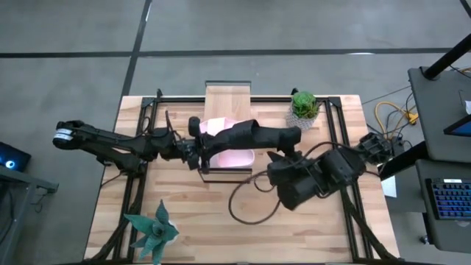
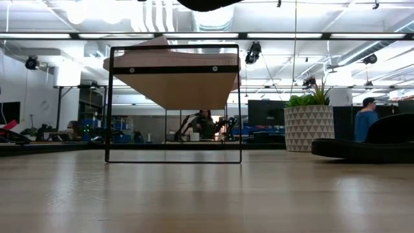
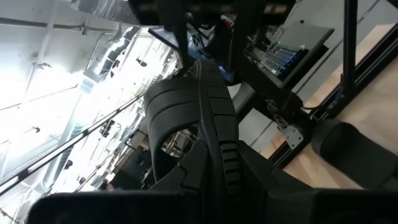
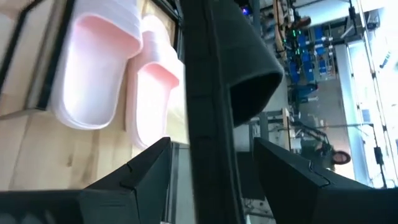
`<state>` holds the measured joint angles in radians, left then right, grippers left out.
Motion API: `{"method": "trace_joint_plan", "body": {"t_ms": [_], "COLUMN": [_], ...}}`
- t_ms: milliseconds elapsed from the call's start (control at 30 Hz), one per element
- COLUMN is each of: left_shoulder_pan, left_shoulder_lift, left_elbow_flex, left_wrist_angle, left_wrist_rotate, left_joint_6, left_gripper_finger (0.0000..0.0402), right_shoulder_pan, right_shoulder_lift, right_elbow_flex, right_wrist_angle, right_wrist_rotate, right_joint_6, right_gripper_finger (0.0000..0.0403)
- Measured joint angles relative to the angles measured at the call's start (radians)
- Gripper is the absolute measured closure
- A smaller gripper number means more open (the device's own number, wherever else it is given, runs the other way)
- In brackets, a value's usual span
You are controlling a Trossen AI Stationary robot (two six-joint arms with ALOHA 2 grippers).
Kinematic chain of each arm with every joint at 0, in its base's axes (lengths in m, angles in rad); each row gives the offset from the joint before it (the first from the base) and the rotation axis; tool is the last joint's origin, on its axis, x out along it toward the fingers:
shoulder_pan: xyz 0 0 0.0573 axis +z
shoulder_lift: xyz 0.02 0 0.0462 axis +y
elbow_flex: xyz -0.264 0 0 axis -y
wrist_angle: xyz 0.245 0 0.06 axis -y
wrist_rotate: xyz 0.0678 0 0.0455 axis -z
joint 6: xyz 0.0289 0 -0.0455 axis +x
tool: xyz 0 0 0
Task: Pick and place slides into the shelf
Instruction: Put the bottom black slipper on the shelf
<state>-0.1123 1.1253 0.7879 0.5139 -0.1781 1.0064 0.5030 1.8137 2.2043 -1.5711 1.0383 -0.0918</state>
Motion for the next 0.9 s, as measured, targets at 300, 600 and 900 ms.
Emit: {"method": "trace_joint_plan", "body": {"t_ms": [300,600,900], "left_shoulder_pan": [-0.022,-0.032,-0.034], "left_shoulder_lift": [0.0,0.0,-0.006], "left_elbow_flex": [0.025,0.029,0.029], "left_wrist_angle": [0.001,0.001,0.005], "left_wrist_rotate": [0.001,-0.004,0.008], "left_joint_6": [0.002,0.004,-0.047], "left_gripper_finger": [0.0369,0.0369,0.0288], "right_shoulder_pan": [-0.056,-0.069,-0.069], "right_shoulder_lift": [0.0,0.0,0.0], "right_elbow_flex": [-0.006,-0.008,-0.009], "right_wrist_angle": [0.0,-0.001,0.001], "right_wrist_rotate": [-0.002,-0.003,-0.078], "right_joint_6": [-0.008,0.055,0.09], "right_gripper_finger": [0.0186,0.0238,0.0346]}}
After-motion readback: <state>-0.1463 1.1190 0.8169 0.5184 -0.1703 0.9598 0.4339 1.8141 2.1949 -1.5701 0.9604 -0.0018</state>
